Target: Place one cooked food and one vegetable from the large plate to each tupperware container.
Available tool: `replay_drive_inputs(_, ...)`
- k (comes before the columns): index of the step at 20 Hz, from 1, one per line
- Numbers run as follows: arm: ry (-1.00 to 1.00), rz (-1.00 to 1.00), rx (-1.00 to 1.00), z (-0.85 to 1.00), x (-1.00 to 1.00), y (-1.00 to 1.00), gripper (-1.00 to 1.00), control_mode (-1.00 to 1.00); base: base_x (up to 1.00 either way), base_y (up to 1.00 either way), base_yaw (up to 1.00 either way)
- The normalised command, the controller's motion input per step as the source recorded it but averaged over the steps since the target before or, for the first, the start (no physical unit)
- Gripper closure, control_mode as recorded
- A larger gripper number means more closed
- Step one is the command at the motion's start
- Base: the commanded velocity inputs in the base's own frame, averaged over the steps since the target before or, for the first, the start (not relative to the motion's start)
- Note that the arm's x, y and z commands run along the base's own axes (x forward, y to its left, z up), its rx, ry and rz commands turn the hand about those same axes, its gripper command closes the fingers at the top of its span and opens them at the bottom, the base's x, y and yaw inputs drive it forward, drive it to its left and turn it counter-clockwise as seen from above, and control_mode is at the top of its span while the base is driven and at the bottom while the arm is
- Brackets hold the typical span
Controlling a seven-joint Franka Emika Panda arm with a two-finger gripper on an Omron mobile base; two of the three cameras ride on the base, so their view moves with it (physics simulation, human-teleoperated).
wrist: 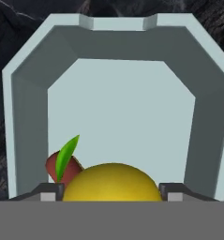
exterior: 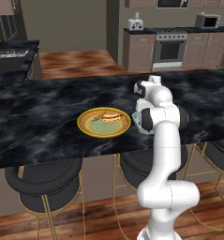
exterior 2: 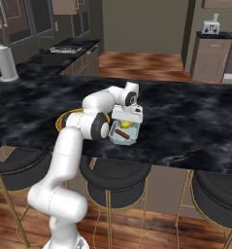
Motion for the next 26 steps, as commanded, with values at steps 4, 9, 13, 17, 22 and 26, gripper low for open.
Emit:
replay_drive_inputs(4,0.00,0.00,0.00,0.00,0.00,0.00,-1.00,-1.00,0.00,0.00,0.00)
replay_drive_inputs(9,-0.01,0.00,0.00,0.00,0.00,0.00,-1.00,-1.00,0.00,0.00,0.00)
replay_drive_inputs(13,-0.04,0.00,-0.02,0.06,-0.23,0.04,-1.00,-1.00,0.00,0.00,0.00)
replay_drive_inputs(17,-0.08,0.00,-0.14,0.42,-0.71,0.23,-1.00,-1.00,0.00,0.00,0.00)
replay_drive_inputs(22,-0.01,0.01,-0.05,0.44,-0.69,0.79,-1.00,-1.00,0.00,0.00,0.00)
replay_drive_inputs(26,0.00,0.12,0.10,0.12,-0.27,0.69,-1.00,-1.00,0.00,0.00,0.00)
